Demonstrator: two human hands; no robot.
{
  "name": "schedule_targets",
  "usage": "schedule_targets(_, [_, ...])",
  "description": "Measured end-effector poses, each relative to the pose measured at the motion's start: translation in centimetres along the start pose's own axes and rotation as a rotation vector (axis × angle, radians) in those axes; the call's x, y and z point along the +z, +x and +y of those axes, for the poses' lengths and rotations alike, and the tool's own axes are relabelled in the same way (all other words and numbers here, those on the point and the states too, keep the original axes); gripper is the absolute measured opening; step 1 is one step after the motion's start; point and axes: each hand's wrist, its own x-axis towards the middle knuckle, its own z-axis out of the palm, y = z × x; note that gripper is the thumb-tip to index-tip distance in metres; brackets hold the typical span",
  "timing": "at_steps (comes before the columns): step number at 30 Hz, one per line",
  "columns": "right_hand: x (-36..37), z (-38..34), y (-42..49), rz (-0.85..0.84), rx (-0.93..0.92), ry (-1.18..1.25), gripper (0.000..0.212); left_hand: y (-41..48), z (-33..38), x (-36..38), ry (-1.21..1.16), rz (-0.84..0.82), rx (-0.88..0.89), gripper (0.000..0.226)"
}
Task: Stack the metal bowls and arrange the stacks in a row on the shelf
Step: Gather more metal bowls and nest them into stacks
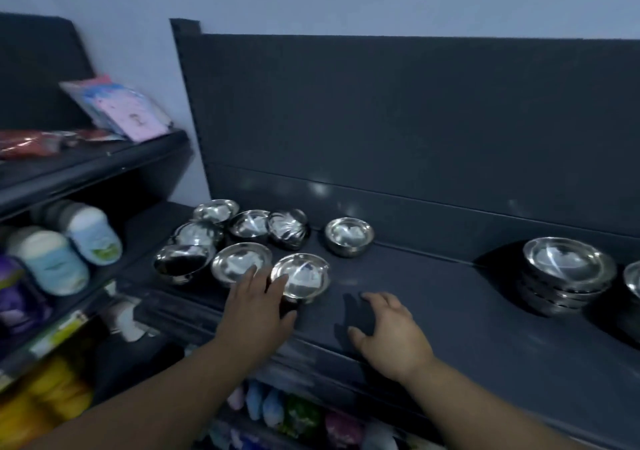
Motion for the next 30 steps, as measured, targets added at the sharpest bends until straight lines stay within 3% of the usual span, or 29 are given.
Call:
schedule_targets(7, [2.4, -6.7, 5.3, -0.054, -0.146, -0.128, 0.078, 0.2, -8.9, -1.0, -0.033, 0.0, -0.19, 0.068])
schedule_targets(13, [1.9, -6.5, 9.5, -0.112, -0.154, -0.114, 0.083, 3.1, -9.4, -0.2, -0.11, -0.03, -0.262, 0.072])
schedule_targets(18, [2.2, -6.1, 9.3, -0.137, -0.094, 0.003, 0.083, 3.0, -8.6, 0.5, -0.319, -0.023, -0.295, 0.065])
schedule_targets(26, [1.4, -3.8, 11.6, -0.125, 0.035, 0.181, 0.039, 6.0, -7.4, 1.9, -0.507, 0.076, -0.375, 0.056])
schedule_targets(30, [-0.2, -3.2, 12.0, -0.004, 0.067, 0.314, 0.02, 7.5, -7.8, 2.1, -0.576, 0.079, -0.424, 0.064])
